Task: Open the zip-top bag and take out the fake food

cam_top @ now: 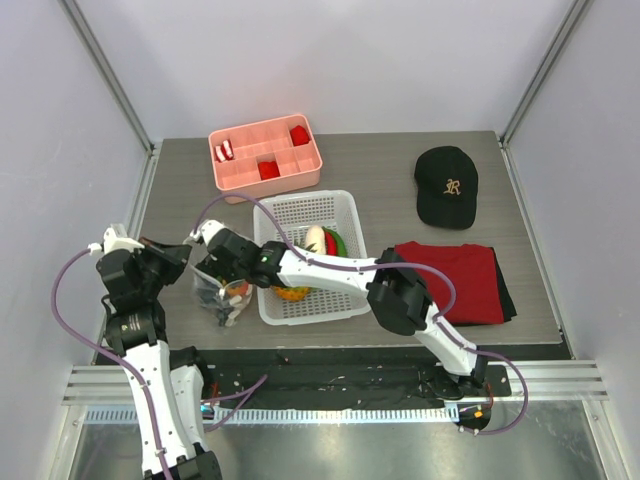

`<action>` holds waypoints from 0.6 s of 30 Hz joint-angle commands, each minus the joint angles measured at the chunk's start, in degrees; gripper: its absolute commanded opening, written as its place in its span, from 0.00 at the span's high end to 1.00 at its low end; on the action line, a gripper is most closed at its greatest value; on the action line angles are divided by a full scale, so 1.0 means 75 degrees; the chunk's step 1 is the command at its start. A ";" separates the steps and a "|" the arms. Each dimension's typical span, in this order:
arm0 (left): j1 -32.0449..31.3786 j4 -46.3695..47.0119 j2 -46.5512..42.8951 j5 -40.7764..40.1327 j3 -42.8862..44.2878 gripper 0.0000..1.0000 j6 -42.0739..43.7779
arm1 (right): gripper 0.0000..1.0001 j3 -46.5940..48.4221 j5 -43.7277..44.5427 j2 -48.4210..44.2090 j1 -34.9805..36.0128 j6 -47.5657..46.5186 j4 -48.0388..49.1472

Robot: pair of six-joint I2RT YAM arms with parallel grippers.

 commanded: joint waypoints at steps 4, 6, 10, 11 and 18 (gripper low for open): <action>-0.0004 -0.0031 0.0012 -0.0437 0.0307 1.00 0.0357 | 0.06 0.0295 -0.1005 -0.0178 0.0044 0.0634 0.0327; -0.0015 -0.0124 0.0047 -0.0472 0.0471 1.00 0.0427 | 0.06 0.0365 -0.1100 -0.0353 0.0032 0.0693 0.0363; -0.0015 -0.0265 0.0059 -0.0729 0.0775 1.00 0.0603 | 0.06 0.0272 -0.1287 -0.0740 0.0044 0.0495 0.0351; -0.0015 -0.0289 0.0070 -0.0753 0.0857 1.00 0.0638 | 0.06 0.0237 -0.1241 -0.0799 0.0044 0.0448 0.0340; -0.0015 0.0085 0.0456 -0.0554 0.0788 1.00 0.0545 | 0.04 -0.0255 -0.0831 -0.0870 0.0032 -0.0056 0.0246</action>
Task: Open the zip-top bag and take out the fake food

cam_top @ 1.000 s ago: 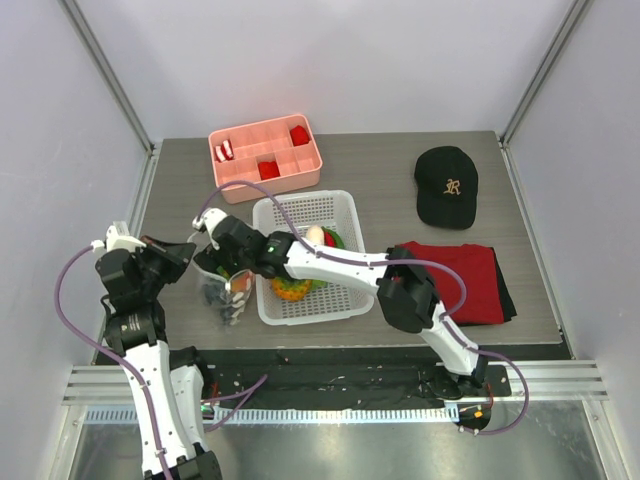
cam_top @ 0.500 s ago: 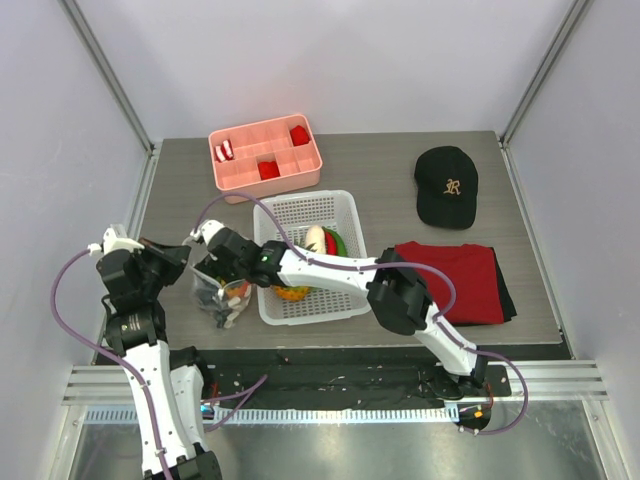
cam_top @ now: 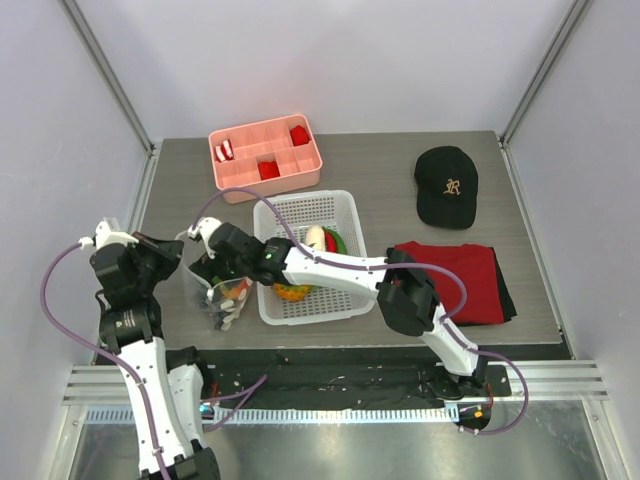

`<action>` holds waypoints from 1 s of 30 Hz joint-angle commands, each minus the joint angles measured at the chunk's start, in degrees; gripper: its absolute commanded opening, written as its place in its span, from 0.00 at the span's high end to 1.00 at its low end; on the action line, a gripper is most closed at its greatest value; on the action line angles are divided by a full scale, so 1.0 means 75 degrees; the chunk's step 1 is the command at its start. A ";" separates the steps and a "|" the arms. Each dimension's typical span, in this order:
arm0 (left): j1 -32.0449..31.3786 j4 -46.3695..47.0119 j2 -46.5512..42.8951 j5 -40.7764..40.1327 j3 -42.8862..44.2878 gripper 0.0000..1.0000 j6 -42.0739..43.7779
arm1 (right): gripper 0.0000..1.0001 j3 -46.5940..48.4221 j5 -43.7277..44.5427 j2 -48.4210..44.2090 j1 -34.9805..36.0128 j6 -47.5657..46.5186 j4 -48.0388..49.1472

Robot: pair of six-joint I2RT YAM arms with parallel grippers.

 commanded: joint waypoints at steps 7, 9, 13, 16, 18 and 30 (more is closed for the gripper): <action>-0.0004 0.0720 0.0523 0.0228 -0.0020 1.00 0.0052 | 0.03 -0.0241 0.0672 -0.0137 0.0032 -0.0398 0.0077; -0.0004 0.0778 0.0523 0.0251 -0.0126 1.00 0.0052 | 0.02 -0.0265 0.0883 -0.0020 0.0043 -0.0374 0.0042; -0.0015 0.0849 0.0534 0.0251 -0.0406 1.00 0.0040 | 0.02 -0.0300 0.1024 0.0226 0.0044 -0.0258 0.0007; -0.0015 0.0954 0.0581 0.0240 -0.0501 1.00 0.0028 | 0.02 -0.0382 0.1095 0.0425 0.0032 -0.0082 0.0006; -0.0015 0.1001 0.0616 0.0182 -0.0571 1.00 0.0028 | 0.02 -0.0464 0.0967 0.0577 0.0055 0.0047 0.0076; -0.0004 0.0966 0.0663 -0.0077 -0.0771 1.00 0.0321 | 0.06 -0.0569 0.0485 0.0602 0.0114 0.0493 0.0639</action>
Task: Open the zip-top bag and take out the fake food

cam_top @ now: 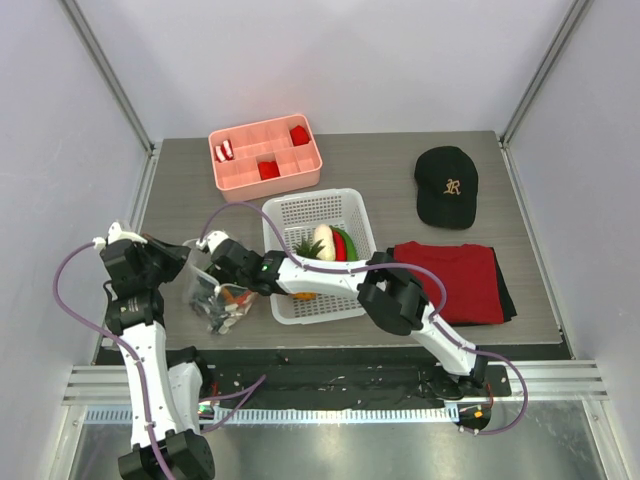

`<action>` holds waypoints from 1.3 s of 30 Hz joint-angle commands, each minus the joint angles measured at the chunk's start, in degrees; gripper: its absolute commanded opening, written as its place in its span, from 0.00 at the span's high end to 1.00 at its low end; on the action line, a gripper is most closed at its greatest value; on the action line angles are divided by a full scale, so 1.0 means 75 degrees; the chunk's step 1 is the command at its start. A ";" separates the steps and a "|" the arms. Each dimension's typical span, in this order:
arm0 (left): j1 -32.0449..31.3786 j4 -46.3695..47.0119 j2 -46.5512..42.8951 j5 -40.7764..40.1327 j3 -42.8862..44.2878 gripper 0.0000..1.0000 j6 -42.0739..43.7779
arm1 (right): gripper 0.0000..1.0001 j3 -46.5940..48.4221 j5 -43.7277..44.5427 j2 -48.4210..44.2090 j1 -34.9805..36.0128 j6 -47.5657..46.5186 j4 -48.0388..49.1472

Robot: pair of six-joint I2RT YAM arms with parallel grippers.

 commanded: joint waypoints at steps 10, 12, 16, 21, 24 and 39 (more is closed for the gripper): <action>-0.0012 0.0410 -0.0138 0.0140 -0.0016 1.00 0.0266 | 0.69 0.0113 -0.0121 -0.0531 0.0053 0.0140 0.0054; -0.0012 0.0398 -0.0197 0.0211 -0.0028 1.00 0.0289 | 0.80 0.0090 0.0020 -0.0859 0.0053 0.0093 0.0065; -0.0012 0.0293 -0.0279 0.0223 0.0019 1.00 0.0336 | 0.93 -0.0144 0.0114 -0.1550 0.0041 0.0093 0.0357; 0.0000 0.0141 -0.0396 0.0293 0.0124 1.00 0.0312 | 0.99 -0.0788 0.0126 -0.2534 0.0041 0.0280 0.1339; 0.0000 0.0070 -0.0466 0.0410 0.0206 1.00 0.0266 | 0.99 -0.1187 0.0184 -0.3097 0.0029 0.0398 0.1774; -0.0012 -0.0164 -0.0865 0.0773 0.0394 1.00 0.0008 | 0.99 -0.2652 -0.1257 -0.3556 -0.0720 0.1968 0.5044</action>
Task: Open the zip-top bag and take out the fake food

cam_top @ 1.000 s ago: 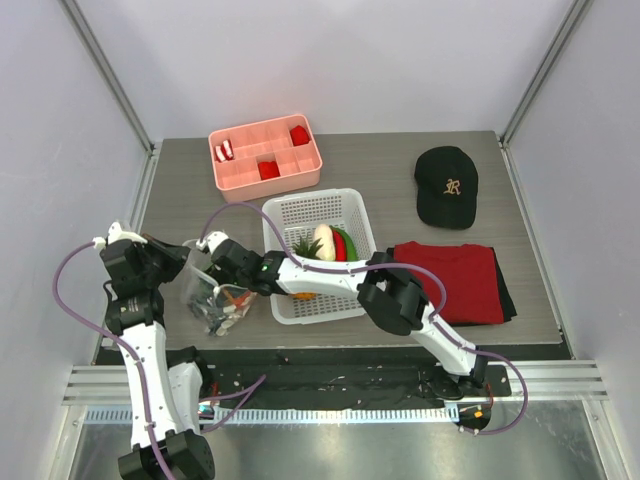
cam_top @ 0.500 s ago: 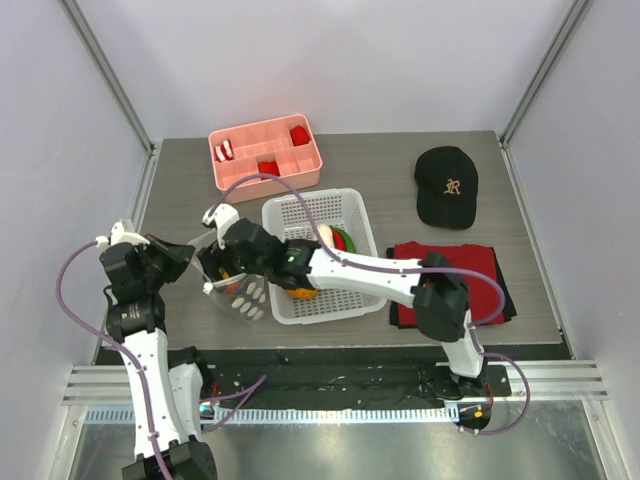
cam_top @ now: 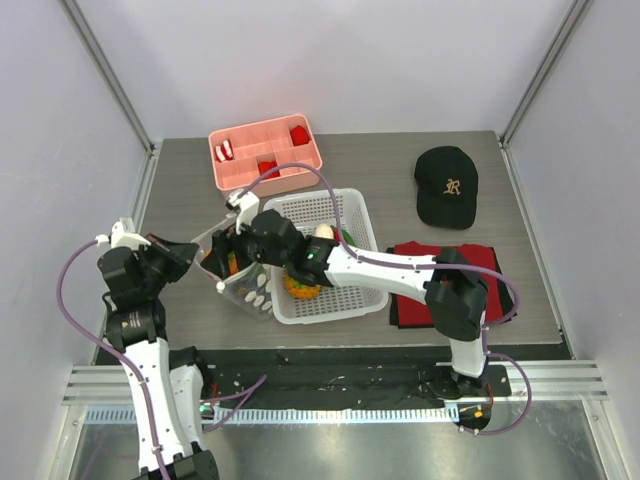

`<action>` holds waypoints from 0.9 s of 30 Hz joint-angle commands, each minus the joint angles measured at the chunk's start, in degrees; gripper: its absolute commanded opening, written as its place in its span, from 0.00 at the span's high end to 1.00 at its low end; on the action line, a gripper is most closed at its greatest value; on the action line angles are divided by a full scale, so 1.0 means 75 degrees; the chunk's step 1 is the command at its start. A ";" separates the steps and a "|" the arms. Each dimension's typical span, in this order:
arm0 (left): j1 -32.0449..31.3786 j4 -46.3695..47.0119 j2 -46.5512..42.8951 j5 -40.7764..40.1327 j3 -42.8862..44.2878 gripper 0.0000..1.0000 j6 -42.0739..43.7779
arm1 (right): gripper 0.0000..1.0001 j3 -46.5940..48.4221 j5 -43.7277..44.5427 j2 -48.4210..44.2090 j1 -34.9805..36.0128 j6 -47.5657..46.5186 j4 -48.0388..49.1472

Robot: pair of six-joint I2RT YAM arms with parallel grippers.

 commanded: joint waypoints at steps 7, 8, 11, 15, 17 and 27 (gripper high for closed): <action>0.0075 -0.0425 -0.0292 -0.0033 0.0492 1.00 -0.0071 | 0.99 0.0445 -0.0827 0.0139 -0.0553 0.1297 0.2063; 0.0087 -0.0414 -0.0280 0.0048 0.0492 1.00 -0.0094 | 0.99 0.0518 -0.0863 0.0198 -0.0541 0.1472 0.2038; 0.0075 -0.0391 -0.0222 0.0271 0.0492 1.00 -0.0141 | 0.99 0.0636 -0.1027 0.0351 -0.0530 0.2091 0.2248; 0.0075 -0.0577 -0.0244 0.0237 0.0480 1.00 -0.0048 | 0.99 0.0217 -0.1366 0.0235 -0.0506 0.3053 0.2798; 0.0087 -0.0601 -0.0338 0.0155 0.0422 1.00 -0.0036 | 0.99 -0.0148 -0.1484 -0.0070 -0.0506 0.3533 0.3452; 0.0075 -0.0461 -0.0468 -0.0372 0.0339 1.00 -0.0200 | 0.99 -0.0454 -0.1345 -0.1720 -0.0529 0.2343 0.2006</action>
